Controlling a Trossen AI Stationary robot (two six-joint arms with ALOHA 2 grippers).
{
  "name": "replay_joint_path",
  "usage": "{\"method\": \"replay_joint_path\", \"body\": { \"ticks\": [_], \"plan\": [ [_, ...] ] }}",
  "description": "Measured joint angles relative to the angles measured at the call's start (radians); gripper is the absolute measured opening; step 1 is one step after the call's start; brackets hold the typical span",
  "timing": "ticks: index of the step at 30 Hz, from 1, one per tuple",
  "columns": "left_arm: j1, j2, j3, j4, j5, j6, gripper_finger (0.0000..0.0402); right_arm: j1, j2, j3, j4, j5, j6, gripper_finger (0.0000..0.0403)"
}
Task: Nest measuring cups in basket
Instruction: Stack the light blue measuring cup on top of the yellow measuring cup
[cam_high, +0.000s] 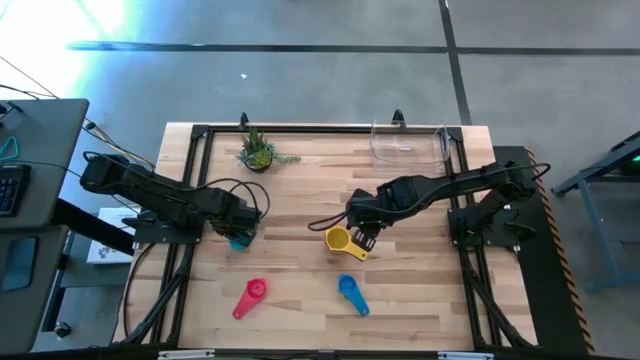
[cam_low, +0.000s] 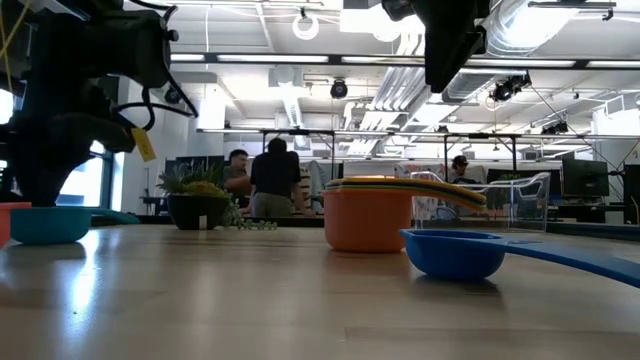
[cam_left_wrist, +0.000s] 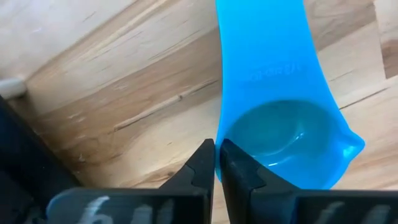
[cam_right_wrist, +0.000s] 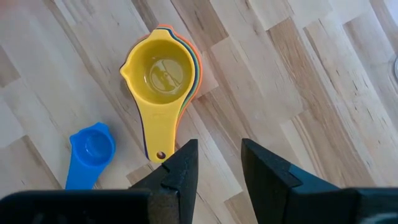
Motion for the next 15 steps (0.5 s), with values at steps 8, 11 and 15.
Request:
{"method": "replay_joint_path", "body": {
  "ticks": [8, 11, 15],
  "plan": [
    [0.0, 0.0, 0.031, 0.018, 0.008, 0.118, 0.0003, 0.0, 0.0, 0.0, 0.0, 0.001, 0.021, 0.0114],
    [0.0, 0.001, 0.077, 0.029, 0.01, 0.209, 0.0002, 0.0, 0.0, 0.0, 0.0, 0.001, 0.046, 0.0114],
    [0.0, 0.001, 0.156, 0.046, 0.011, 0.353, 0.0002, 0.0, 0.0, 0.0, 0.0, 0.001, 0.089, 0.0114]
  ]
}}
